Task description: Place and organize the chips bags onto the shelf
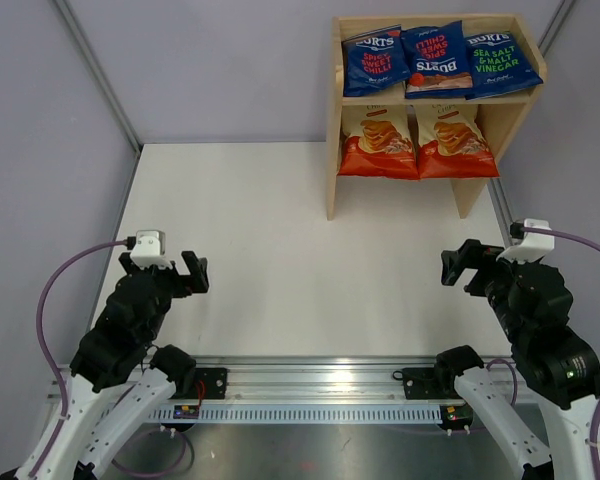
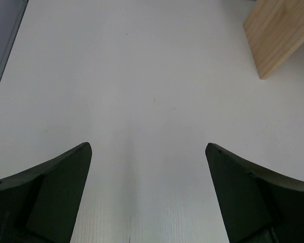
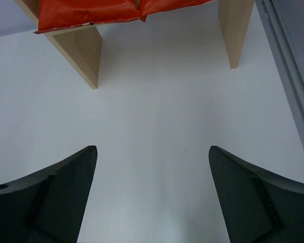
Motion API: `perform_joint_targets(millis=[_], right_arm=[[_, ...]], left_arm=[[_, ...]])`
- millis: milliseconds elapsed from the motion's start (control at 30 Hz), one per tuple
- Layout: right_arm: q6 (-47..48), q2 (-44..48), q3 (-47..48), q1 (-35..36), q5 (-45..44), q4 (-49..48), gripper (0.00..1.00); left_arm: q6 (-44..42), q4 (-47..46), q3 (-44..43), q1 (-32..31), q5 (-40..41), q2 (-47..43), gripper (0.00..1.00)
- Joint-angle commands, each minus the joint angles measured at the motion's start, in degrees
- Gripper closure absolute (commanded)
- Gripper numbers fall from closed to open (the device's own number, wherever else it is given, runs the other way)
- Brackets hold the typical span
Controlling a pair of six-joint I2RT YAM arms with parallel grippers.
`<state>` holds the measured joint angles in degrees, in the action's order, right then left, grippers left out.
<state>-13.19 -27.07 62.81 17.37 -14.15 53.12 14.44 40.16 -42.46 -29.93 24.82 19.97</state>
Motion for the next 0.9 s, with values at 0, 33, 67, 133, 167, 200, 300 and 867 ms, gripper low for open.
perform_joint_targets(millis=[0,33,67,133,167,200,300,867], right_arm=[[2.2,-0.09,-0.49,0.3,-1.32,-0.48,0.01],[2.29,0.0,-0.84,0.3,-0.97,-0.74,0.01],[2.29,-0.09,-0.93,0.39,-0.96,-1.18,0.01],[2.2,0.09,-1.37,0.39,-0.09,-1.44,0.01],[2.03,0.17,-1.46,0.39,0.09,-1.88,0.0],[2.03,0.18,-1.72,0.3,0.18,-2.06,0.01],[1.42,0.26,-2.42,0.3,0.18,-2.76,0.01],[0.1,-0.7,-3.39,0.3,-0.35,-3.03,0.01]], left_arm=[[-1.43,-3.69,0.71,0.23,-3.28,-1.33,0.01],[-1.52,-3.77,0.71,0.23,-3.72,-1.59,0.01],[-1.6,-3.86,0.8,0.31,-3.9,-1.68,0.01],[-1.69,-3.86,0.8,0.31,-3.99,-1.86,0.01],[-1.69,-3.95,0.97,0.31,-4.16,-1.95,0.01],[-1.69,-4.13,0.89,0.31,-4.34,-2.04,0.01],[-1.87,-4.3,0.88,0.31,-4.69,-2.21,0.01],[-1.96,-4.39,1.06,0.31,-4.78,-2.92,0.01]])
